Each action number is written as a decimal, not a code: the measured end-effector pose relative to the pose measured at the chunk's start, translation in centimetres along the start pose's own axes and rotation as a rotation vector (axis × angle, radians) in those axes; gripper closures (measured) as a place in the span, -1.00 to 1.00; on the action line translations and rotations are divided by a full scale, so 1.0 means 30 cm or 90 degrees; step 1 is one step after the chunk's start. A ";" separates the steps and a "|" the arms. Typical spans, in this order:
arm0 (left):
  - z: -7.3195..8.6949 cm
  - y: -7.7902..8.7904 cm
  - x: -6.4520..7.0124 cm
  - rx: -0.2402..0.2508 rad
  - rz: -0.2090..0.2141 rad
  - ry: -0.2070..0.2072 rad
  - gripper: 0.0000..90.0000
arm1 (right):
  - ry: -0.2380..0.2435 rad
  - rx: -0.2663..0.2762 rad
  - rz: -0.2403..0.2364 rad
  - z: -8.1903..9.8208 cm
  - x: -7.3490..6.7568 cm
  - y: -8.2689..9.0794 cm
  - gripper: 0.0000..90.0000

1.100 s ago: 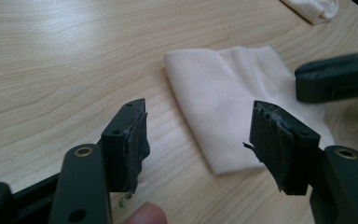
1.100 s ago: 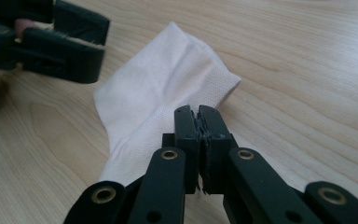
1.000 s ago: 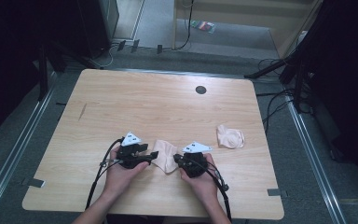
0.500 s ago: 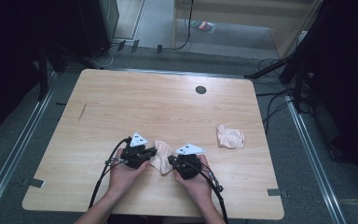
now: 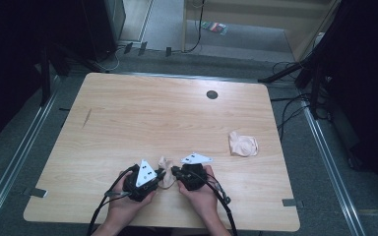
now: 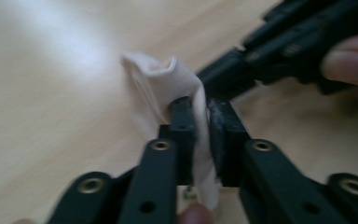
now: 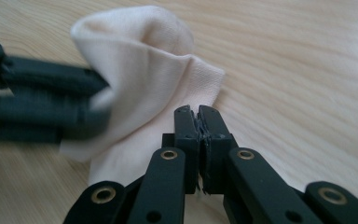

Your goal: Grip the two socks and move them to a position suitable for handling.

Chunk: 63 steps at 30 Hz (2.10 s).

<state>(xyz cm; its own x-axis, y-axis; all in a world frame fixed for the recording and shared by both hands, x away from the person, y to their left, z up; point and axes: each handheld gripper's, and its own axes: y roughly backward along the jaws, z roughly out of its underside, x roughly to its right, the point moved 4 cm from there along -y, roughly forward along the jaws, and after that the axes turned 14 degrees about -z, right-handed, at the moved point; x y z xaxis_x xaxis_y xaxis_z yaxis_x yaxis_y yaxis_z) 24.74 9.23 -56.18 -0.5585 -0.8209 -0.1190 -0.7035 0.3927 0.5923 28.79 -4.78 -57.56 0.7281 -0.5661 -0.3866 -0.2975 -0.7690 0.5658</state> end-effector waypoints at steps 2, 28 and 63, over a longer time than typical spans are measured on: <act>0.014 -0.018 0.011 -0.009 0.043 -0.010 0.54 | -0.008 0.004 -0.002 0.009 0.010 0.016 0.95; -0.100 -0.215 -0.165 -0.036 0.080 0.075 0.51 | -0.015 0.012 0.004 0.018 0.061 0.058 0.94; 0.103 0.173 -0.313 -0.064 -0.031 0.165 1.00 | -0.071 0.034 -0.020 -0.007 0.022 0.203 0.98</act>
<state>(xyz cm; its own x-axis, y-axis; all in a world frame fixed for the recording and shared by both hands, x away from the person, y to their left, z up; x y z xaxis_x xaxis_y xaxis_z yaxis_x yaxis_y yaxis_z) 24.98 20.26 -54.45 -0.3840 -0.9219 0.0510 -0.6723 0.3170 0.6690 27.60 -9.75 -54.21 0.6658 -0.5681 -0.4837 -0.3100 -0.8003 0.5132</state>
